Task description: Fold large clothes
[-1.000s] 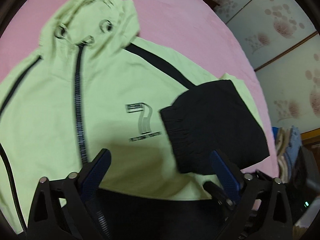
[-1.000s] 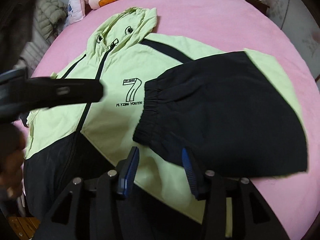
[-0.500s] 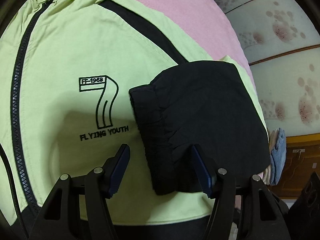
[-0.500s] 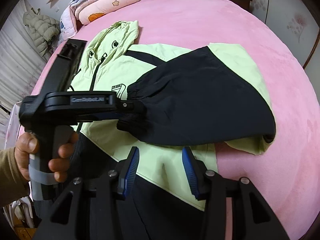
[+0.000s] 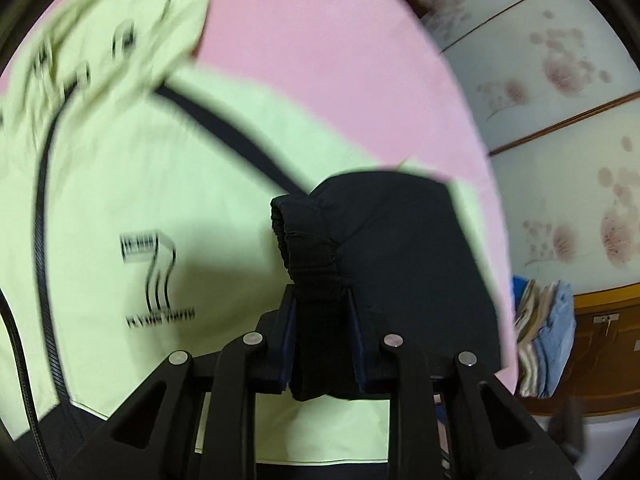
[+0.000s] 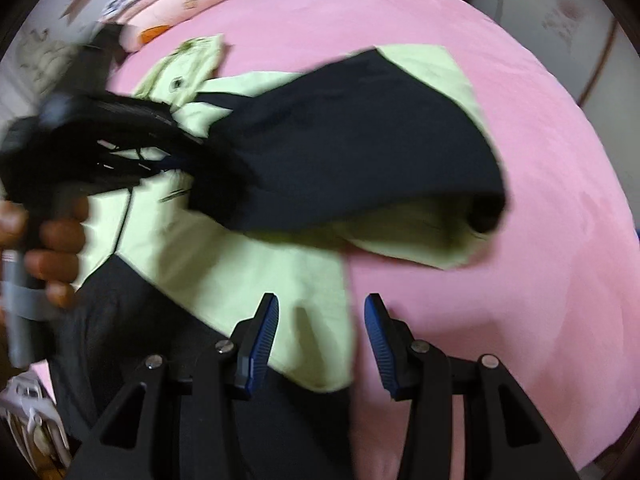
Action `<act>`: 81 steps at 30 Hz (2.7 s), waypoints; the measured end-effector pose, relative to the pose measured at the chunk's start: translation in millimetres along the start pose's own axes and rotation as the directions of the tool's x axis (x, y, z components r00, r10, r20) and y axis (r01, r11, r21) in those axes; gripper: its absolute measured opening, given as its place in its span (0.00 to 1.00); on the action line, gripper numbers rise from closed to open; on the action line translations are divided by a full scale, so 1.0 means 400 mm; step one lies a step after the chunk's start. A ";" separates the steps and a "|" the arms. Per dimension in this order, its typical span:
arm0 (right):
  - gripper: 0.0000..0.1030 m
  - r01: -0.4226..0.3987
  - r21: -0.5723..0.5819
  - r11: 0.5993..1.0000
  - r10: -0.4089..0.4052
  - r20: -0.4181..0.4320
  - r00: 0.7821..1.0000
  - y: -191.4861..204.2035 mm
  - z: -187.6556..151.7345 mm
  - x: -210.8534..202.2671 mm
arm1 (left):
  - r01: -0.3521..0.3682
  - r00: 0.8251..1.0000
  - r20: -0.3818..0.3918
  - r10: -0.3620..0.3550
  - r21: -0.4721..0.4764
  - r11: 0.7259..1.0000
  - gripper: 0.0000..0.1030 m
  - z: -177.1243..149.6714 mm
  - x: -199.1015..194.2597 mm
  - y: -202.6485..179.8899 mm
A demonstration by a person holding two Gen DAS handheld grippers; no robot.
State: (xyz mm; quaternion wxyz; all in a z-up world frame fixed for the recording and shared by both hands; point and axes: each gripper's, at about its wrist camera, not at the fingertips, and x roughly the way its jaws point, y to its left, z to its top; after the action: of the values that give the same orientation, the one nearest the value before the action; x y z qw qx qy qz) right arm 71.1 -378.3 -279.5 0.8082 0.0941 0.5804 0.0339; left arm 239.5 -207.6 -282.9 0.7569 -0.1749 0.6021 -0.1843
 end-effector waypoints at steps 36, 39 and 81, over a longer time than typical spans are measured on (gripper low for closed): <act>0.51 -0.079 0.040 0.996 0.077 0.041 0.996 0.089 0.133 0.115 | -0.349 0.799 0.460 0.387 -0.169 0.922 0.03 0.077 -0.558 0.243; 0.51 -0.038 -0.006 0.999 0.039 0.040 0.998 0.103 0.130 0.118 | -0.391 0.803 0.403 0.438 -0.197 0.899 0.03 0.057 -0.510 0.311; 0.60 0.024 -0.015 1.000 -0.023 0.066 0.998 0.062 0.438 0.133 | -0.460 0.819 0.282 0.500 -0.198 0.865 0.44 0.045 -0.348 0.445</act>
State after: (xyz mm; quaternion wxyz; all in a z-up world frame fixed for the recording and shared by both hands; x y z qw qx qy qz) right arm 255.3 -365.0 -270.3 0.8280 0.0817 0.5542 0.0259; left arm 240.2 16.2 -247.7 0.8551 -0.0907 0.5041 0.0807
